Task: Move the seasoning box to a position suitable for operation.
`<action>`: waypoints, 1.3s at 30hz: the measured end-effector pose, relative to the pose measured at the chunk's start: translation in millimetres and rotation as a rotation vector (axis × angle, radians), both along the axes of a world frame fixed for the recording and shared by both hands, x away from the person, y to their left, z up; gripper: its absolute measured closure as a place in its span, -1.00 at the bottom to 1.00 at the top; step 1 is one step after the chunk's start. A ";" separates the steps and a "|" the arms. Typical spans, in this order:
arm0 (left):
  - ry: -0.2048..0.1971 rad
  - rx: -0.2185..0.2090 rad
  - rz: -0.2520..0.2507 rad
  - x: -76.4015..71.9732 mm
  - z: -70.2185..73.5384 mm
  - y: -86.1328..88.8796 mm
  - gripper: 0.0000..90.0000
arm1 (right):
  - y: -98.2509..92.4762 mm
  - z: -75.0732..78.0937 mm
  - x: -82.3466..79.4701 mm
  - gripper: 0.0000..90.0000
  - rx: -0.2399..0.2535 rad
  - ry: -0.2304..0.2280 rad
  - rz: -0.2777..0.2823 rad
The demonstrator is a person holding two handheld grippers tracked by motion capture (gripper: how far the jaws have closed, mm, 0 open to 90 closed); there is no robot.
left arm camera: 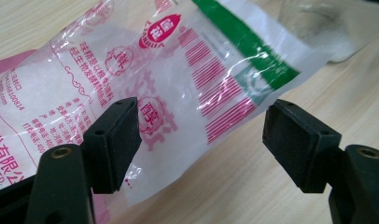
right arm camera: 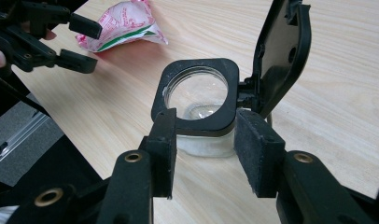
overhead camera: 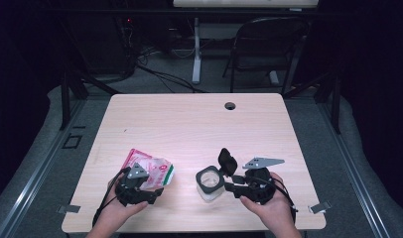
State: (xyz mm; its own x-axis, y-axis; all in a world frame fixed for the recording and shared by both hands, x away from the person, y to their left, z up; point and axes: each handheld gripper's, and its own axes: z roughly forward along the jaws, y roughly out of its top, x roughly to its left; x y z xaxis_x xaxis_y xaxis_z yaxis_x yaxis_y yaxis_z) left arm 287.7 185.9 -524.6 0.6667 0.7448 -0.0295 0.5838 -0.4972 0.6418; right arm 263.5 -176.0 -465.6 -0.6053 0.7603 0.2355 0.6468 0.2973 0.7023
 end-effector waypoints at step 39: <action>-0.108 0.116 0.141 31.4 -30.9 11.9 0.39 | 1.7 -1.5 0.8 0.29 0.008 -0.017 0.000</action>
State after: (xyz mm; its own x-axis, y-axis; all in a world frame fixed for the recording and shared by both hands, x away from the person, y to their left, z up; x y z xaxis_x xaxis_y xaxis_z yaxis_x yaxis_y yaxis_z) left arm 319.1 197.8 -555.5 0.5499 0.8254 0.1275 0.5840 -0.4891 0.6479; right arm 264.3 -174.3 -467.1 -0.6094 0.7583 0.2315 0.6347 0.2916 0.7156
